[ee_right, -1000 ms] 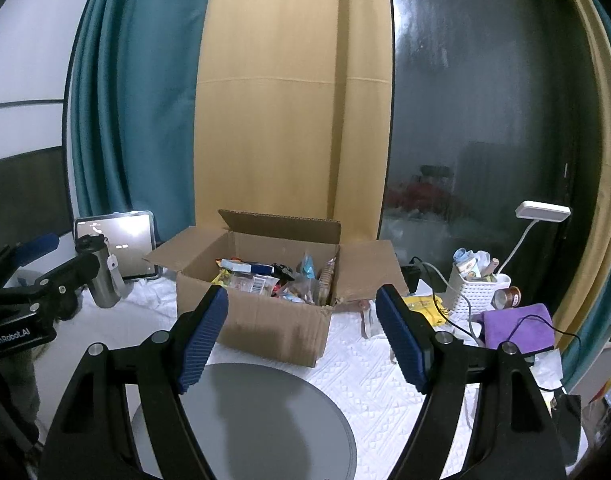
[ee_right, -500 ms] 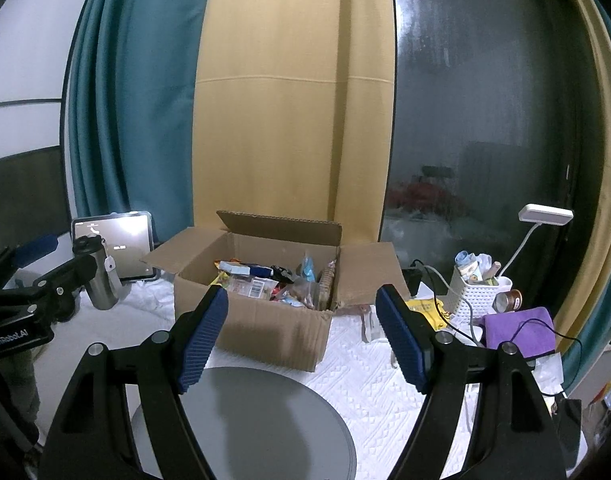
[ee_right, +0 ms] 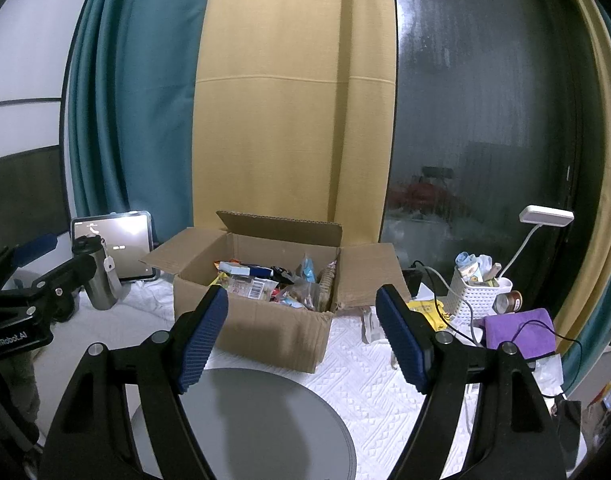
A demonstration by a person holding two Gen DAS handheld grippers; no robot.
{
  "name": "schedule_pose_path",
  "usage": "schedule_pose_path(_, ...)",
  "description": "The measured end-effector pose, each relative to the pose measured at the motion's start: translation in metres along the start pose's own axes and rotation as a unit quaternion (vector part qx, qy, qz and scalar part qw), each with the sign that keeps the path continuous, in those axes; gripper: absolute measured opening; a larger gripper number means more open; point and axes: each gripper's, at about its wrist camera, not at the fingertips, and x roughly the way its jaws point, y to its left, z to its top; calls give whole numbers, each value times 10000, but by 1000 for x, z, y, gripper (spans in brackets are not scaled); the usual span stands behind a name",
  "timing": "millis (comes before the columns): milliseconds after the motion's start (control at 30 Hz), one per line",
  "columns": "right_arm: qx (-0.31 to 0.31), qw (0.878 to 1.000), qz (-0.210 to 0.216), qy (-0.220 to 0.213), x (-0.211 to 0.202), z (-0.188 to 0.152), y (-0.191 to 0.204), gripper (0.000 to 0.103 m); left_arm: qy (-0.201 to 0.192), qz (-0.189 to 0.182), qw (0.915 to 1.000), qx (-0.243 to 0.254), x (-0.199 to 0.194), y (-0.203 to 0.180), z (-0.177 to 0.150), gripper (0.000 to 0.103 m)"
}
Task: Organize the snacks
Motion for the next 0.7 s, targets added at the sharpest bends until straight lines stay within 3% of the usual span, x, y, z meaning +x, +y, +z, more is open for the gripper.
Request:
schedule_pose_path(500, 1, 10000, 3, 22, 6, -1, -1, 79, 16, -28, 10000, 23, 3, 0, 0, 96)
schedule_pose_path(700, 15, 10000, 18, 75, 14, -5, -3, 79, 63, -248, 9997, 61, 11, -1, -2, 96)
